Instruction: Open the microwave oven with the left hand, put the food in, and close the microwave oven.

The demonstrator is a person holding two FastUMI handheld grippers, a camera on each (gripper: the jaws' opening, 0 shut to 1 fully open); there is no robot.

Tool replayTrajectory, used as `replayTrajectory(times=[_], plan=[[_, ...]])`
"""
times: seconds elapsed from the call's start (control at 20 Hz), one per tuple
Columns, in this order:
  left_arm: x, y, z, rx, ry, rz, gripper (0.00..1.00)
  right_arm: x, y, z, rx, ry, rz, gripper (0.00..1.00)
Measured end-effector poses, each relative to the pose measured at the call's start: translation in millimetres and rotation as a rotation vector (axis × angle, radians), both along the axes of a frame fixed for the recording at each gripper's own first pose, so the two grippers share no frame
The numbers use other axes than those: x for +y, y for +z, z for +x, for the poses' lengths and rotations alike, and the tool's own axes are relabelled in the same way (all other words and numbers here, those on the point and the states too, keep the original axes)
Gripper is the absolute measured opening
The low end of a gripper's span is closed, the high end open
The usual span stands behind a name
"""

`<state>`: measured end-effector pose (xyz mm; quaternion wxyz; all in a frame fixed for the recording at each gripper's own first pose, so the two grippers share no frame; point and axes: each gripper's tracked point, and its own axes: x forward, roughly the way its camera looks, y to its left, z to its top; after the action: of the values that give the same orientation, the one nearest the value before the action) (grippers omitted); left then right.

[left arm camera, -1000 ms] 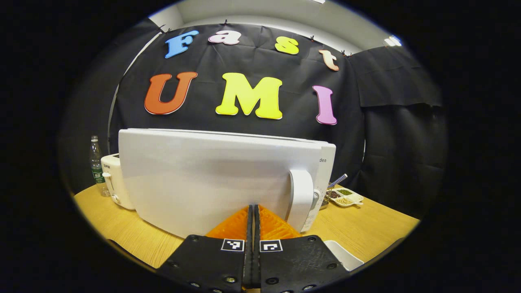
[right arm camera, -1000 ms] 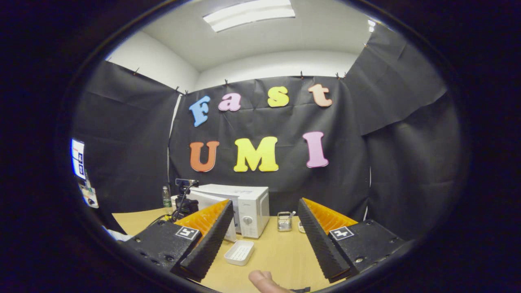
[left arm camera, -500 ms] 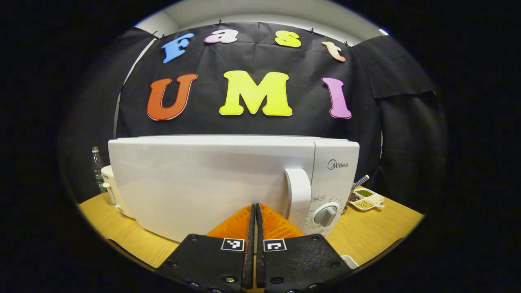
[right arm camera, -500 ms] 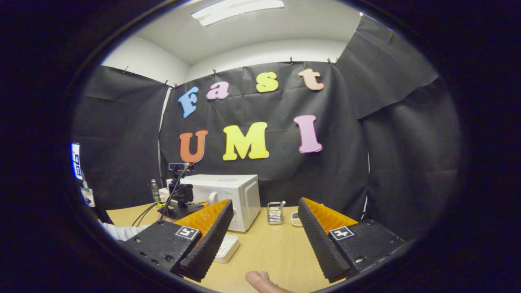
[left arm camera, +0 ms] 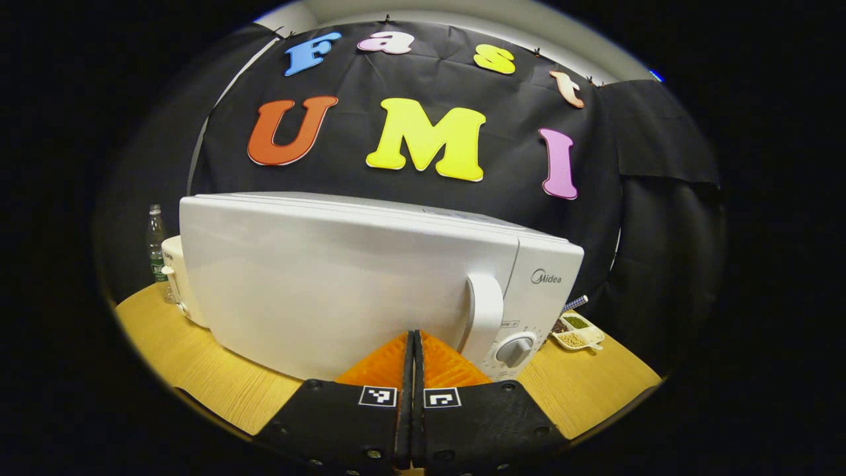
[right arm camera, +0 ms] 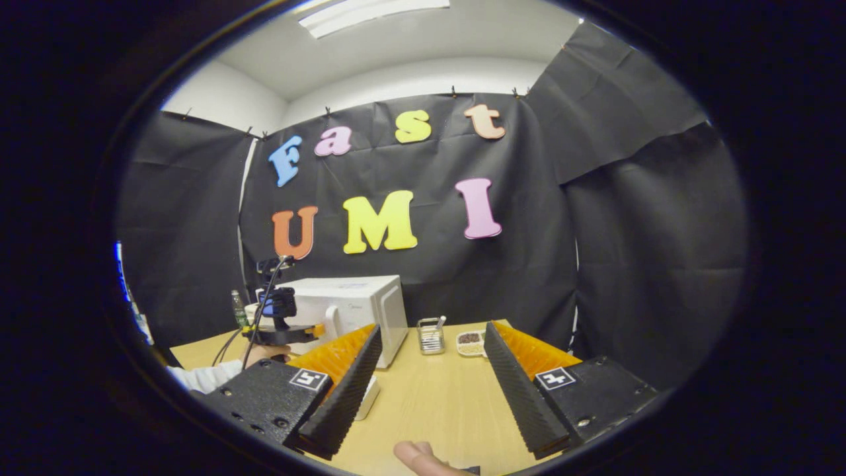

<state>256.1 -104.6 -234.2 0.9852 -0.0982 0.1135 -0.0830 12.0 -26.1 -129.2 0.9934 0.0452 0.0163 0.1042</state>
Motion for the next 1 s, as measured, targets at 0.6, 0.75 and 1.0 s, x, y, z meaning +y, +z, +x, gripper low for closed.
replayTrajectory(times=[0.6, 0.75, 1.0], plan=[[42.6, 96.3, -149.3, -0.063, 0.0, 0.158, 0.48, 3.5, 41.2, -47.1, -0.041, -0.091, -0.049, 0.99], [55.7, 119.9, -187.0, -0.068, 0.029, 0.159, 0.93, 5.6, 48.6, -53.4, -0.026, -0.099, -0.037, 0.99], [78.4, 157.8, -240.7, -0.113, 0.104, 0.152, 0.93, 8.2, 66.7, -64.4, -0.044, -0.1, -0.045, 0.99]])
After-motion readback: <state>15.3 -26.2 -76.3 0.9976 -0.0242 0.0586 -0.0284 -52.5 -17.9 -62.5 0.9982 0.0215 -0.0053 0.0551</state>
